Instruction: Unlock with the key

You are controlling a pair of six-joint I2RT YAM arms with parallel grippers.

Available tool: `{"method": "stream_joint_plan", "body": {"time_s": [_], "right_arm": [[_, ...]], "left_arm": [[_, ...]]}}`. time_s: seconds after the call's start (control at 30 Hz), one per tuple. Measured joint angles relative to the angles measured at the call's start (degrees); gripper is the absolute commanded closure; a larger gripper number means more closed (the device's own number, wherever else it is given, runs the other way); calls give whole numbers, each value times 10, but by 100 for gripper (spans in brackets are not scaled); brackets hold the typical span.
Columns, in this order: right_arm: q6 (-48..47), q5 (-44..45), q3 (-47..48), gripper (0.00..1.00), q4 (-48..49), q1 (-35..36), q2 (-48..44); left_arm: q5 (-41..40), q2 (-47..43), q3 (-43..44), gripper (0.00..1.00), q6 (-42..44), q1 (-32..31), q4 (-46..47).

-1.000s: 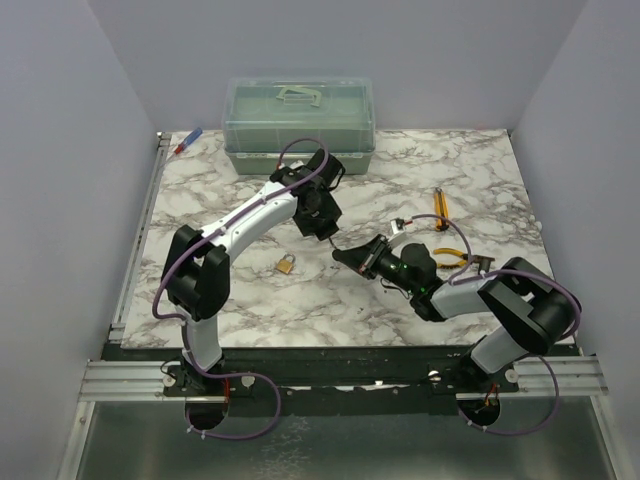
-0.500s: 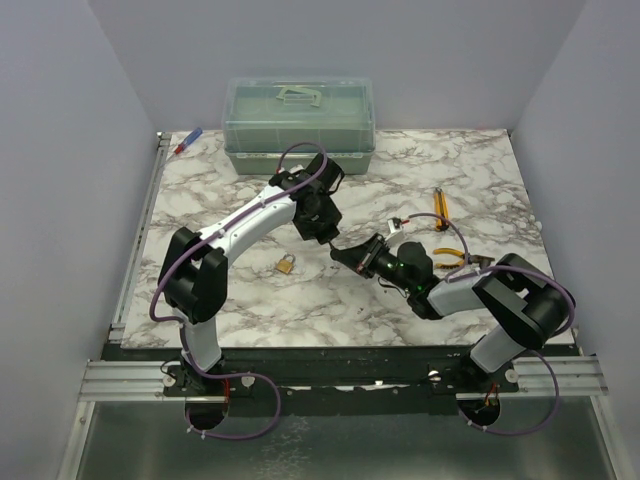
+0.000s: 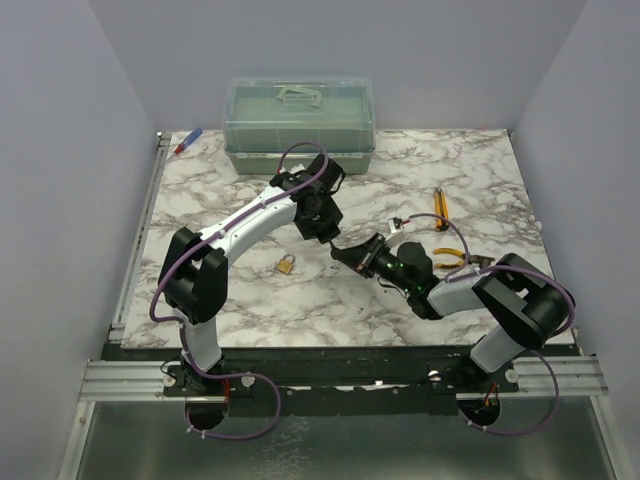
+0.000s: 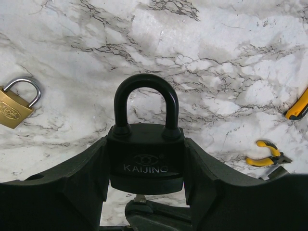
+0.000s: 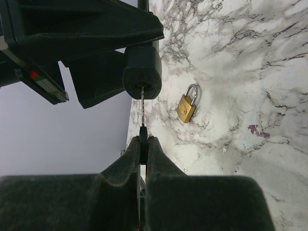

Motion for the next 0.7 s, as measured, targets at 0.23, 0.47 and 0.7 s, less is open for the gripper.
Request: {"method": "stream_joint_plan", "body": {"time_s": [0.23,0.47,0.7], "right_arm": [[-18,7,18,100,-28,0,0],[-52,18,36,100,-75,2,-13],[-104,69,61,100,-128,29,-26]], "left_arm": [[-13,0,-3,100,-5,-1,7],[-26,0,-7,100,-26,0,12],[-31,0,-7,100,-35,4,11]]}}
